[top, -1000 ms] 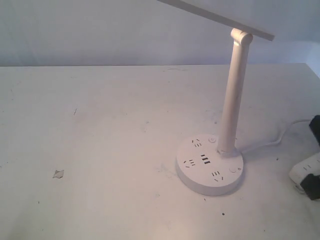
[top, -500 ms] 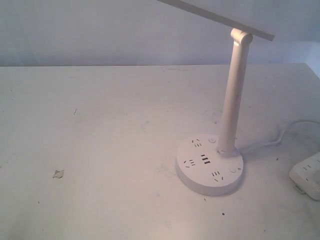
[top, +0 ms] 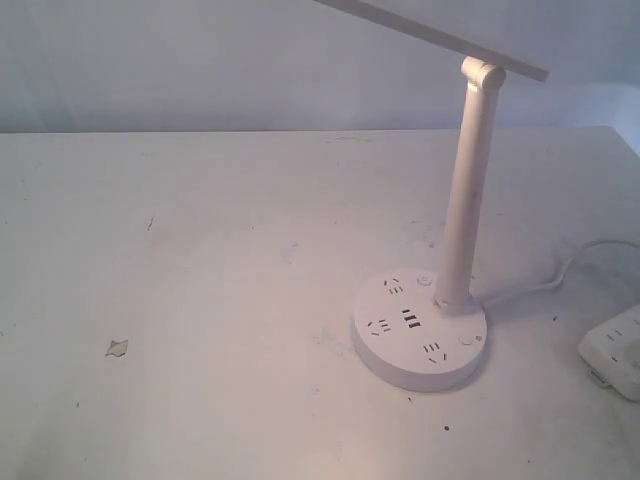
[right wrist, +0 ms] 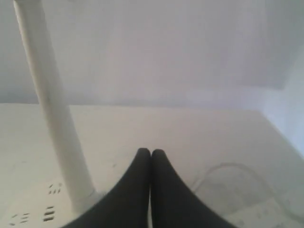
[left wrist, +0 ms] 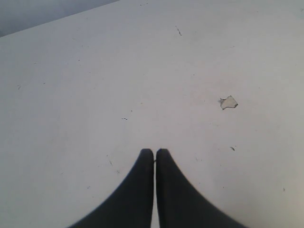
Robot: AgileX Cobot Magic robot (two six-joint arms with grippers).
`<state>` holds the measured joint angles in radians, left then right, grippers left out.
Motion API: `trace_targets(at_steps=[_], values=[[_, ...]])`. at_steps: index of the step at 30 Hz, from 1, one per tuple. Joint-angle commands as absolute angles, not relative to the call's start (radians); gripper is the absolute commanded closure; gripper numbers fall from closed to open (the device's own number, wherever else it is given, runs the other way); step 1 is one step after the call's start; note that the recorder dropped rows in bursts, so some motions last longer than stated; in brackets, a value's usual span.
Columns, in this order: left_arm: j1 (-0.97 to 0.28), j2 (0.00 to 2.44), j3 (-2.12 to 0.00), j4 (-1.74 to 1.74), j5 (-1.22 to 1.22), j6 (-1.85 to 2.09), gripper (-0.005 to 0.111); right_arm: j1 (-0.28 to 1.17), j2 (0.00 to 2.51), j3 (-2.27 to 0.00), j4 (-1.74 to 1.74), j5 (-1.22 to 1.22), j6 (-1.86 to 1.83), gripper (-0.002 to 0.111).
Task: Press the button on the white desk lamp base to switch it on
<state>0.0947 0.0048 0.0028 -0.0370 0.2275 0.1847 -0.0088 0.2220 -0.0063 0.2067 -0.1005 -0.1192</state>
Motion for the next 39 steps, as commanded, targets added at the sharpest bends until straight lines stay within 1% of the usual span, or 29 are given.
trace_targets(at_steps=[1,19,26,34,39], values=[[0.097,0.000,0.000,-0.042,0.226,0.184,0.106,-0.006,0.218,0.000,0.290,0.012,0.059,0.108],[0.097,0.000,0.000,-0.042,0.226,0.184,0.106,-0.001,0.216,0.000,0.296,0.026,0.101,0.108],[0.097,0.000,0.000,-0.042,0.226,0.184,0.106,-0.002,0.162,0.000,0.296,0.026,0.101,0.108],[0.097,0.000,0.000,-0.042,0.226,0.184,0.106,-0.114,0.000,0.000,0.296,0.026,0.101,0.108],[0.097,0.000,0.000,-0.042,0.226,0.184,0.106,-0.203,0.000,0.000,0.296,0.026,0.101,0.108]])
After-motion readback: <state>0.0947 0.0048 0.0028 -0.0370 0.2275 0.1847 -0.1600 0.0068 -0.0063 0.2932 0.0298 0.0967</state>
